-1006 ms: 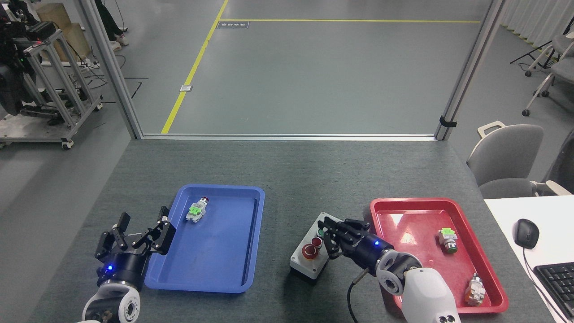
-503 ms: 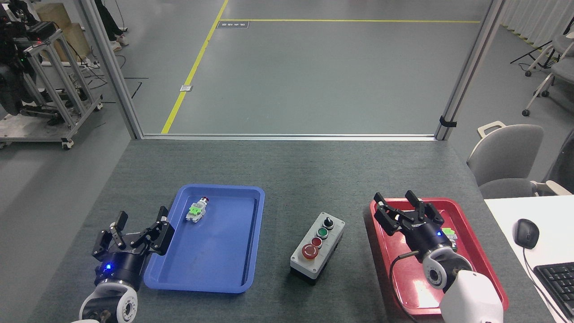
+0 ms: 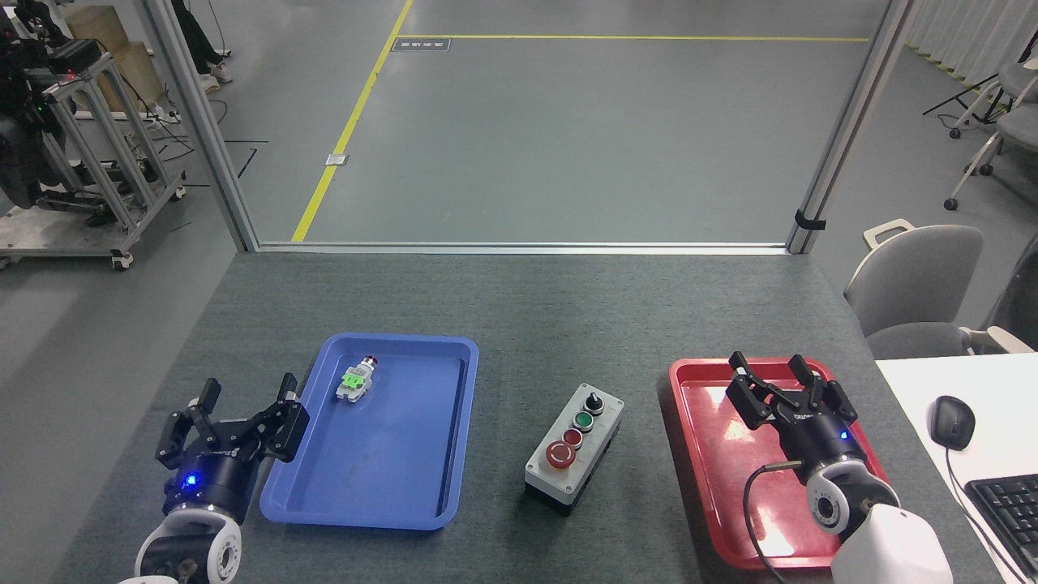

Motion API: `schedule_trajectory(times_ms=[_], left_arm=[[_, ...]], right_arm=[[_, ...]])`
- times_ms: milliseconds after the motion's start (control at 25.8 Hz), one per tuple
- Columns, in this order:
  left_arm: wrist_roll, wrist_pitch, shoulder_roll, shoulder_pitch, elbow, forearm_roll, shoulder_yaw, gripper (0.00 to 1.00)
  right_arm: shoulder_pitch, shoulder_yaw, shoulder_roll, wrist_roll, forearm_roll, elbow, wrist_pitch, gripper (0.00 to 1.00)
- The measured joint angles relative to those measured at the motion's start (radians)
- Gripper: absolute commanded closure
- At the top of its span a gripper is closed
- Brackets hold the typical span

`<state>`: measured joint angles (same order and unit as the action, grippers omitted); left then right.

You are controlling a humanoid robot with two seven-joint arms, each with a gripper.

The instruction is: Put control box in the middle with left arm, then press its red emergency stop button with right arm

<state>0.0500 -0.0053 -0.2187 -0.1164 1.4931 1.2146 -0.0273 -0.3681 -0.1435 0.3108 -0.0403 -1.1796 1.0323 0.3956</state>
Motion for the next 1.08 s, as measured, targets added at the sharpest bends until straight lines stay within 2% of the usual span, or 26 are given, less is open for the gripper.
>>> schedule_trajectory(times_ms=[271, 542, 812, 1083], left_arm=[[0.004, -0.013, 0.01, 0.012, 0.003, 0.007, -0.002, 0.01], [0.004, -0.013, 0.014, 0.003, 0.004, 0.008, -0.002, 0.01], [0.004, -0.013, 0.014, 0.001, 0.013, 0.007, -0.001, 0.01], [0.002, -0.013, 0.013, 0.001, 0.016, 0.006, 0.0, 0.01]], right_arm=[[0.023, -0.013, -0.008, -0.005, 0.0, 0.076, -0.054, 0.01], [0.131, -0.022, -0.046, -0.025, -0.008, 0.234, -0.092, 0.01], [0.202, -0.013, -0.121, -0.029, -0.101, 0.35, -0.232, 0.01], [0.231, -0.01, -0.131, -0.03, -0.134, 0.376, -0.253, 0.01]])
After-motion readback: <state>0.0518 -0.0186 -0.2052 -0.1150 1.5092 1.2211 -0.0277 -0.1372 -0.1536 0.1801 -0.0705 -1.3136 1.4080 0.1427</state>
